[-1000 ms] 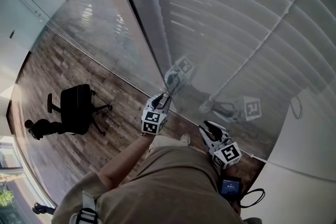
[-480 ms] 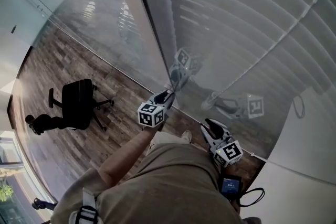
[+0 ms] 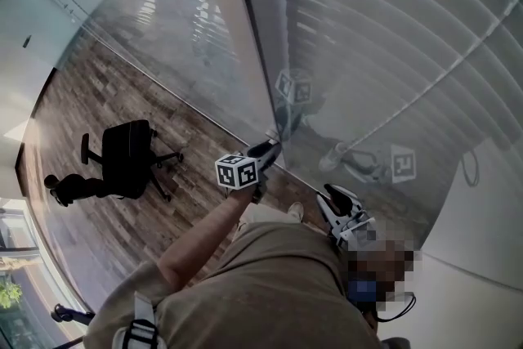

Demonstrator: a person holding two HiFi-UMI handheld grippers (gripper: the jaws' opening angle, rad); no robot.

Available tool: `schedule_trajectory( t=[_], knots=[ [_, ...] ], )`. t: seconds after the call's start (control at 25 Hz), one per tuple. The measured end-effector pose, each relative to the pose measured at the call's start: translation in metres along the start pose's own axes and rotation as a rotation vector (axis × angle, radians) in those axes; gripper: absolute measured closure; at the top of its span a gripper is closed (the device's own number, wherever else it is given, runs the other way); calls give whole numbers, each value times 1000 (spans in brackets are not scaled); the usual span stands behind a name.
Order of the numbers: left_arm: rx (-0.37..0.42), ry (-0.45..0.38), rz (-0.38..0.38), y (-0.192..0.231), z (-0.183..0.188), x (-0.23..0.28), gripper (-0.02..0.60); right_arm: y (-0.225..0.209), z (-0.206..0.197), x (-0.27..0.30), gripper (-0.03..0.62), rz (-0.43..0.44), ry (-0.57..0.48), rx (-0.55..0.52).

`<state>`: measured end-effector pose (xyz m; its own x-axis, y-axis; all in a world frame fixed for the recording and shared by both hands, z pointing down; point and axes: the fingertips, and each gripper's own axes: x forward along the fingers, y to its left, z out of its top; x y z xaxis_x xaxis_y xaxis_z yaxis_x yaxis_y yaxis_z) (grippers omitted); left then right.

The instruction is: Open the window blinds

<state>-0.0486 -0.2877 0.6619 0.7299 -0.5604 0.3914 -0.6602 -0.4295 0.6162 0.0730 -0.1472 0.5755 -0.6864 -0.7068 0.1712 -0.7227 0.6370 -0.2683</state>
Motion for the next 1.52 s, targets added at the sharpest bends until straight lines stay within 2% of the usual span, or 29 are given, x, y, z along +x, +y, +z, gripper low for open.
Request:
schedule_trajectory(
  t=[0.08,0.12,0.24,0.32,0.4,0.64,0.88,1.2,1.36,1.52],
  knots=[
    [-5,0,-6,0,-4,-3,445,4,-6,-1,477,-4,0,16],
    [19,0,4,0,-4,-5,445,5,-8,-2,477,-4,5,18],
    [164,-5,60,-1,2,-6,440,7,-6,1,477,-2,15,14],
    [258,-3,103,0,1,-9,374,10,-6,1,477,2,12,19],
    [335,-1,153,2,-4,-16,368,13,-9,-1,477,3,17,25],
    [466,-22,229,11,-6,-23,368,15,-15,1,477,4,21,23],
    [507,-45,245,7,-5,-27,374,21,-16,-2,477,4,34,18],
    [520,-69,238,0,3,-20,408,21,-14,-4,477,-3,29,7],
    [512,-56,251,2,-5,-19,442,23,-24,-9,477,-16,42,20],
    [512,-70,253,4,-1,-16,443,19,-20,-10,477,-21,31,23]
  ],
)
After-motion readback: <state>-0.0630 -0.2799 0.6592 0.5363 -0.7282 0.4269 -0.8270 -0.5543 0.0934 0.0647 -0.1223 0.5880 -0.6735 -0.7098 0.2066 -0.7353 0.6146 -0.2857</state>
